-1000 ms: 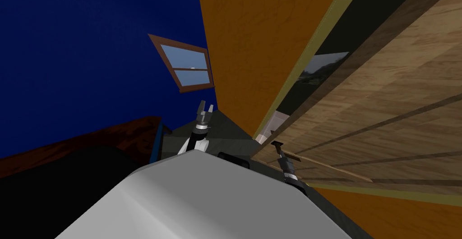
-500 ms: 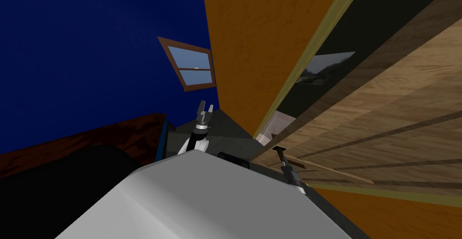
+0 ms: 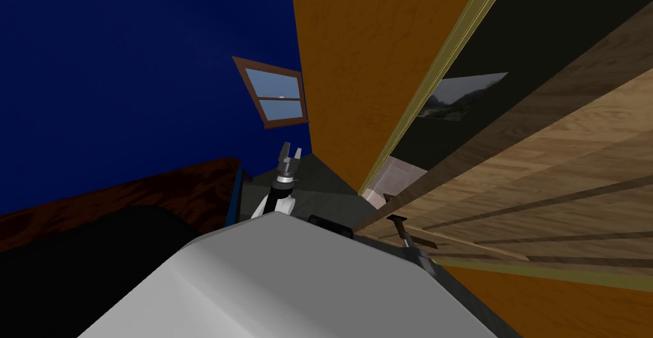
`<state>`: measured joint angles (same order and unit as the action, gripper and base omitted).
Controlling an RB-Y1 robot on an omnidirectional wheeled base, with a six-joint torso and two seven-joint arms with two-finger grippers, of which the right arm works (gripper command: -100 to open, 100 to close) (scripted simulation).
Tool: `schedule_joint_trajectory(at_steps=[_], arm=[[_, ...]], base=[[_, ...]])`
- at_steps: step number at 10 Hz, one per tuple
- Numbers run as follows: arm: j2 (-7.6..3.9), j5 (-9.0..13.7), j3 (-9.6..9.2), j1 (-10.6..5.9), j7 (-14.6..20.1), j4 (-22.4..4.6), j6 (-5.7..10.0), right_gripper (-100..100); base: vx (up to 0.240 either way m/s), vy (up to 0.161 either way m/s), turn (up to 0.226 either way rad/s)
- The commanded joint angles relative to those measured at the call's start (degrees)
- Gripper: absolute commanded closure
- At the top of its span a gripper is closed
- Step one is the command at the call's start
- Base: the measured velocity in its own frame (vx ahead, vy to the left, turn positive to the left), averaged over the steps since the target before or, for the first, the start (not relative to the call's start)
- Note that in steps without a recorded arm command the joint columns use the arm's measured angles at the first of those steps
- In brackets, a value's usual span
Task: Pull the door open
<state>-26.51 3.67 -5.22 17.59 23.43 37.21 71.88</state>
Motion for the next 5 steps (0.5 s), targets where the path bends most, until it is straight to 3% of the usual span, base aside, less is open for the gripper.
schedule_joint_trajectory(at_steps=[1,3,4,5], arm=[[-0.77,0.01,-0.05,0.84,0.51,-1.08,2.33,100],[-1.33,-0.17,-0.43,1.93,1.02,-1.58,4.23,100],[-0.77,-0.36,-0.7,1.75,0.81,-1.1,3.38,100],[-0.89,-1.2,-1.58,2.64,0.61,-1.23,5.19,100]], base=[[-0.041,-0.033,0.051],[-0.038,-0.036,0.038],[-0.013,-0.011,0.014],[0.042,0.025,-0.039]])
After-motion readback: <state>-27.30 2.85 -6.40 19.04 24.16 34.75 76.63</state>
